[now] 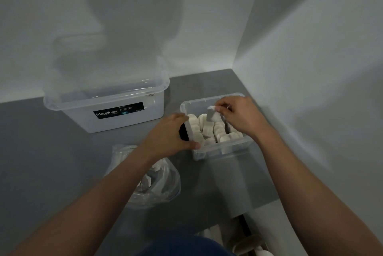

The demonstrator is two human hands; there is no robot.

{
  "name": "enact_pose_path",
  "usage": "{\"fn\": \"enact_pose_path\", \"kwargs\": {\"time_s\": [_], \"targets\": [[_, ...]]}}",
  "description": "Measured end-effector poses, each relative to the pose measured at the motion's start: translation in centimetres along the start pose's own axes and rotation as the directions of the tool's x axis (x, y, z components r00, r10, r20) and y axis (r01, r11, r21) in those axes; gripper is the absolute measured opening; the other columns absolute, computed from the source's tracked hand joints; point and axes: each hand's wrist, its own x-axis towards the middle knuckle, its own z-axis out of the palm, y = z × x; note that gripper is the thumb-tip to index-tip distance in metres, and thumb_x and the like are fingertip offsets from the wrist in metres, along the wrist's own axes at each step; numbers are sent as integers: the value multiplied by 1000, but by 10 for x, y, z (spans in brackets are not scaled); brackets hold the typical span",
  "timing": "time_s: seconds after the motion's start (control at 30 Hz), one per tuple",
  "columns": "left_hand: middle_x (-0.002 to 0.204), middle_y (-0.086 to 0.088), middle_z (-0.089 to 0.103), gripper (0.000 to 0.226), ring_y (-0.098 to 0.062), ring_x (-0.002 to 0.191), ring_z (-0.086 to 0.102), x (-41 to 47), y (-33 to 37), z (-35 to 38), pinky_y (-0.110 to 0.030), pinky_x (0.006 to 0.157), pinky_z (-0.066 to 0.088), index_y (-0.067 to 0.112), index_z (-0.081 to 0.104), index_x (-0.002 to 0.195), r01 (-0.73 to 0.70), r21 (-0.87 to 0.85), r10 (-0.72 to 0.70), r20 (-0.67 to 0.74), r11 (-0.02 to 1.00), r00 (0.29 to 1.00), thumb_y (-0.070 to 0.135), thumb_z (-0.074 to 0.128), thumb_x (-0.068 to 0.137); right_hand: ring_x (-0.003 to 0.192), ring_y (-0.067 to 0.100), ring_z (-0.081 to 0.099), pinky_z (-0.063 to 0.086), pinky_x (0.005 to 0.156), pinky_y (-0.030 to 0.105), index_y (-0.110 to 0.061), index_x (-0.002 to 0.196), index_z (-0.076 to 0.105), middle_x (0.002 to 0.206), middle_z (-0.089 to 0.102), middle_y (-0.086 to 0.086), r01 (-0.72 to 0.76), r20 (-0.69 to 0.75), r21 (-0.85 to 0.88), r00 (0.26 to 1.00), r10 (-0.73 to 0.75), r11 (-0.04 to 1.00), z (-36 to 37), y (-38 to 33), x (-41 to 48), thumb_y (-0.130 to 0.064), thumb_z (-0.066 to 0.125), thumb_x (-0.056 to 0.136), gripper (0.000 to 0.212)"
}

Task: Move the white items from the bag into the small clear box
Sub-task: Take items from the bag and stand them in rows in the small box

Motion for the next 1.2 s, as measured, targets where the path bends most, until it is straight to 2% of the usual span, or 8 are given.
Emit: {"fn": "enact_pose_path", "kwargs": {"time_s": [0.2,0.33,0.6,0.7,0.83,0.97,1.1,1.2], "targets": [[160,1,40,104,-21,145,39,-1,-5,7,-46,118,34,24,39,155,46,25,-46,7,999,999,71,77,70,77,3,60,49,82,26,-19,110,79,111,76,-3,-31,316,-119,946,67,992,31,24,16,-27,67,97,20],[160,1,39,102,-22,144,39,0,-3,6,-46,118,35,25,37,155,39,40,-40,22,998,999,69,76,72,84,11,58,42,78,24,-21,108,80,111,76,-1,-28,329,-251,938,112,968,47,30,27,-27,65,98,19],[160,2,39,98,-23,144,39,-1,-1,3,-44,117,36,25,37,155,31,82,-34,26,996,999,69,73,76,85,21,67,57,81,35,-26,106,78,99,76,1,-29,296,-397,942,158,917,53,27,29,-39,62,98,22],[159,3,37,87,-21,143,37,-10,-5,2,-40,116,35,28,42,152,7,49,-6,-21,999,1000,65,72,80,80,16,67,58,79,34,-26,105,78,100,77,-2,-102,168,-294,973,156,950,39,18,17,-40,64,97,21],[149,2,46,54,-21,136,43,-39,-32,-3,-39,112,38,29,61,134,-13,-19,9,-205,1000,979,48,75,85,78,5,66,56,81,30,-27,102,79,94,75,-11,-154,-51,15,987,155,988,25,-12,-15,-39,71,92,18],[134,-3,57,30,-27,123,53,-75,-82,-5,-47,99,49,23,71,105,11,-20,-18,-428,1000,903,30,84,79,83,6,69,58,80,30,-24,104,78,95,74,-14,-45,-184,325,977,110,945,47,-68,-56,-28,74,91,13],[134,-7,56,26,-31,122,49,-115,-118,-3,-41,95,47,20,72,94,37,-2,-34,-459,999,888,31,87,76,89,2,68,53,82,14,-22,108,77,99,73,-11,85,-112,401,993,-43,912,103,-123,-87,-21,72,93,16],[133,-14,56,24,-35,122,49,-134,-135,10,-38,93,46,18,75,87,-30,119,76,-405,992,911,35,87,76,85,-1,64,53,82,17,-25,103,78,98,75,-11,147,66,290,983,-174,945,155,-141,-97,-21,69,93,14]]}}
